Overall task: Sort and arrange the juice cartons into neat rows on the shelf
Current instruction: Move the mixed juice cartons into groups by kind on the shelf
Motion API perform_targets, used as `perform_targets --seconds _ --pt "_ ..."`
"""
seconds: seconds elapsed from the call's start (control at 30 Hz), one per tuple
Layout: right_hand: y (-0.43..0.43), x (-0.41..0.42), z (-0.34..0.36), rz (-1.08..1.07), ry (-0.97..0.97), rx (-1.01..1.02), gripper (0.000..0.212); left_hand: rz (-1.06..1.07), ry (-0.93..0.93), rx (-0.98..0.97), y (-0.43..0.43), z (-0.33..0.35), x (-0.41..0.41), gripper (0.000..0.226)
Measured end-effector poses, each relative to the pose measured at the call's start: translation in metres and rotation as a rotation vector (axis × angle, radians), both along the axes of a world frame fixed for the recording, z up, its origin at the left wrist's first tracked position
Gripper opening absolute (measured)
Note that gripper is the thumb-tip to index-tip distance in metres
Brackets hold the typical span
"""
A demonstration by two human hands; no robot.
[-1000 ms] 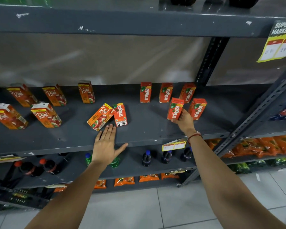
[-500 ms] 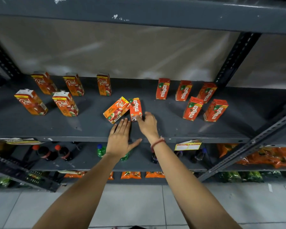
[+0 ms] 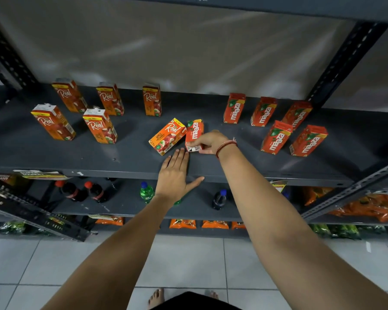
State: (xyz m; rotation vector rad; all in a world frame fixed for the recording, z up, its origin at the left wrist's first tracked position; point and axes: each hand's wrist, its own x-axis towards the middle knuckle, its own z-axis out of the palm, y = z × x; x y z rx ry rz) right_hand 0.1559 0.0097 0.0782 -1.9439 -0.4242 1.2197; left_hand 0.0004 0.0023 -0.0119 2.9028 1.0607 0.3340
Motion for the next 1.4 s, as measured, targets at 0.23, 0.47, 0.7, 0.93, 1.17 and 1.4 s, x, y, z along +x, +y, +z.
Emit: perform_targets --seconds 0.23,0.47,0.7,0.93,1.17,1.4 --pt "-0.021 -0.003 -0.027 -0.208 -0.082 0.217 0.037 -0.016 -0.026 -0.001 0.0 -0.001 -0.002 0.09" --pt "-0.06 -0.018 -0.03 -0.124 -0.135 0.406 0.045 -0.019 -0.043 0.002 0.0 0.001 -0.002 0.088" --pt "-0.072 -0.038 -0.029 -0.101 -0.091 0.474 0.054 0.0 -0.038 0.003 -0.002 0.0 -0.006 0.092" --pt "-0.072 -0.018 -0.019 -0.131 -0.121 0.529 0.053 -0.016 -0.052 0.024 0.006 0.017 0.007 0.091" --pt "-0.09 0.03 -0.032 -0.153 -0.318 0.469 0.051 -0.012 -0.019 -0.012 -0.002 0.009 0.0 0.09" --pt "-0.101 0.084 -0.036 -0.037 -0.438 0.32 0.061 -0.007 -0.024 -0.022 -0.004 0.007 -0.002 0.093"
